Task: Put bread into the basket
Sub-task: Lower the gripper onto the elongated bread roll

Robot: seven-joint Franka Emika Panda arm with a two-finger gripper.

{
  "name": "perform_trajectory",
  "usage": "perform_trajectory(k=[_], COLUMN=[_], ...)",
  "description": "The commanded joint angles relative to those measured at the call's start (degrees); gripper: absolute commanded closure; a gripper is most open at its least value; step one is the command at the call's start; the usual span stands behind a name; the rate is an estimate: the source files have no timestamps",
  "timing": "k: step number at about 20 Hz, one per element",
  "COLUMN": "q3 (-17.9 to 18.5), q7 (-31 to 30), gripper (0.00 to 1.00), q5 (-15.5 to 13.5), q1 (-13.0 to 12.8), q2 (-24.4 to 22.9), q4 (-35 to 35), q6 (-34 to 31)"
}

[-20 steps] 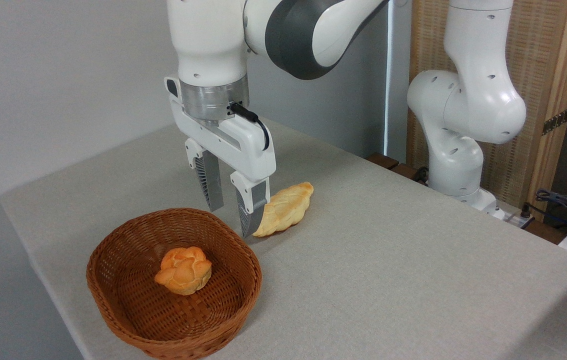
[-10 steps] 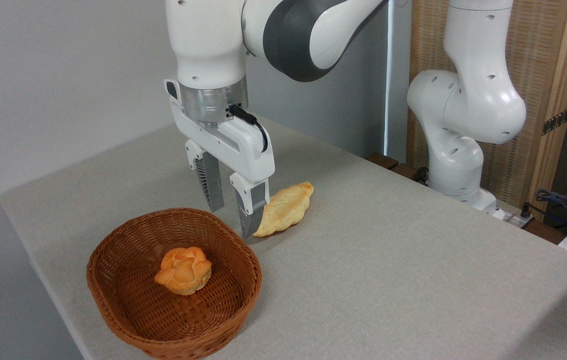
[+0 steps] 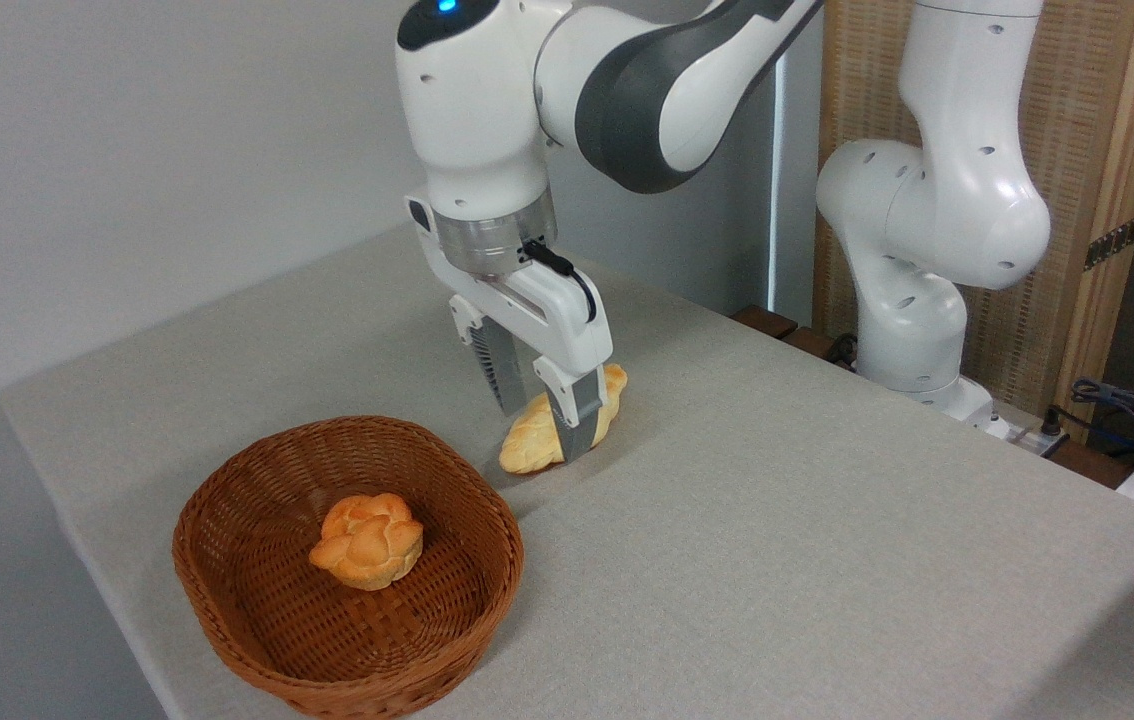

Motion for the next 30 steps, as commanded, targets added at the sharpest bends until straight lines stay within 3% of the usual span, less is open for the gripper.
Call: perform_trajectory(k=[1, 21, 22, 24, 25, 26, 30], q3=[0.4, -0.1, -0.1, -0.1, -0.1, -0.1, -0.1], q7=[-2.4, -3.3, -3.4, -3.5, -3.5, -3.4, -3.3], gripper=[0.0, 0.0, 0.03, 0.43, 0.57, 0.62, 0.63], q5=[-0.8, -3.7, -3.8, -3.8, -3.8, -3.8, -3.8], q1=[-3.0, -5.9, -5.9, -5.9, -5.9, -5.9, -5.9], q2=[-1.3, 4.3, 4.4, 4.6, 4.6, 4.6, 4.6], q4=[-2.9, -2.9, -2.9, -2.8, -2.8, -2.8, -2.8], q6=[0.3, 3.0, 3.5, 3.7, 3.7, 3.7, 3.7])
